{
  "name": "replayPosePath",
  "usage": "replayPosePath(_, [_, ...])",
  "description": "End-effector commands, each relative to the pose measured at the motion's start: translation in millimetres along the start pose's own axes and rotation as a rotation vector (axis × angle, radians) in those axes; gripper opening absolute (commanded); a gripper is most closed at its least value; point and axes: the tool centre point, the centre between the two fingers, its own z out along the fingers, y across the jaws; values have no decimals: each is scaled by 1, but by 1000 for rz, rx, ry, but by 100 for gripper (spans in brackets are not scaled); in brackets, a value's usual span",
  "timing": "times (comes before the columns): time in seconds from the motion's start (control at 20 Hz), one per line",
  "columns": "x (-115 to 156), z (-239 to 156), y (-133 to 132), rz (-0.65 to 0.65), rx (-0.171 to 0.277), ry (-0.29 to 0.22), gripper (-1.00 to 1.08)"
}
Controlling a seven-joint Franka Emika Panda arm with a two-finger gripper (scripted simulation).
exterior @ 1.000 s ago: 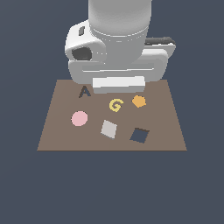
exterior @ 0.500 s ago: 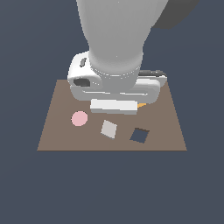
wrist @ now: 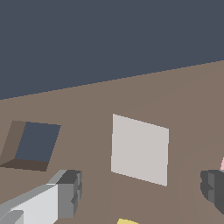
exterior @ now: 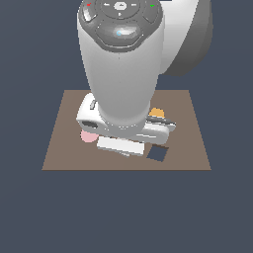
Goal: Insert a designated object into the corresponding slot on a board.
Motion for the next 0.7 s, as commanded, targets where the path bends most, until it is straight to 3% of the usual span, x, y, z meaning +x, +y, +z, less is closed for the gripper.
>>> replayPosePath(0.0, [7,8,1,19,-1,2,100])
replayPosePath(0.65, [15,16,4,40,-2,3,100])
